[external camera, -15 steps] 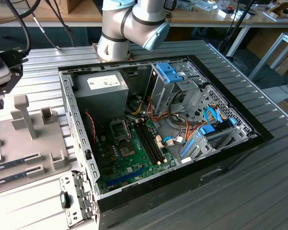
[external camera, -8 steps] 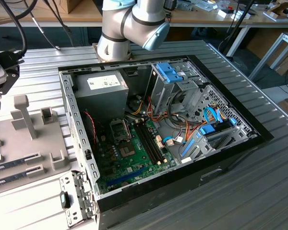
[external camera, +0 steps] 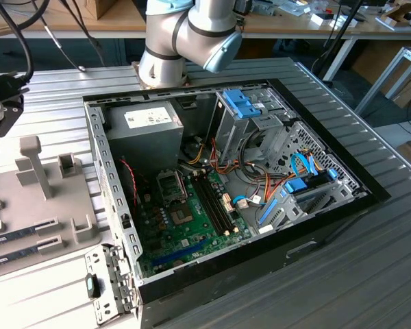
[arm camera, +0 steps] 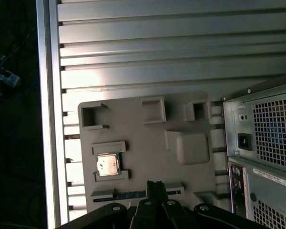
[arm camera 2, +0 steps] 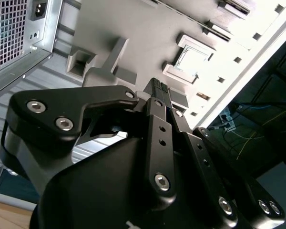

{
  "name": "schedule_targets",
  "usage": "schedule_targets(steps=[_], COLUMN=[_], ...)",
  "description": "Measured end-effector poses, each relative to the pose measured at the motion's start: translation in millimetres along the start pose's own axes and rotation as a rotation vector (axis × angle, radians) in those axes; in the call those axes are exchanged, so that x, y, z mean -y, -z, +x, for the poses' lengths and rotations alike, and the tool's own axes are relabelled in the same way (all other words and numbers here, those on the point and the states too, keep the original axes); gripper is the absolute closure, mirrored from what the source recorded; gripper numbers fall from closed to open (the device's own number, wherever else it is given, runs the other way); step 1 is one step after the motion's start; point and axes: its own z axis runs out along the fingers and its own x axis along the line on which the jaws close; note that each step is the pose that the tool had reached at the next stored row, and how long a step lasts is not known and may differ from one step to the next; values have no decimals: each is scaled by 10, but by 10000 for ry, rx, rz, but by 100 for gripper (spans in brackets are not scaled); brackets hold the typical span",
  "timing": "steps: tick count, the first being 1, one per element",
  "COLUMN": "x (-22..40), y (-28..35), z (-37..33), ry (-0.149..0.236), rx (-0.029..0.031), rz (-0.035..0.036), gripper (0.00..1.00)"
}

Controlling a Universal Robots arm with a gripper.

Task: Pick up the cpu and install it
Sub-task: 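Reach for the cpu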

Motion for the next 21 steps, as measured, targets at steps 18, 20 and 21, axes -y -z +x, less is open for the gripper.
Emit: schedule_targets(steps=[18,20,21], x=[8,9,10], y=[-45,-54,-57], z=[80,93,96], ry=[0,0,0], rx=[0,0,0], rz=[0,0,0], gripper=[89,89,89])
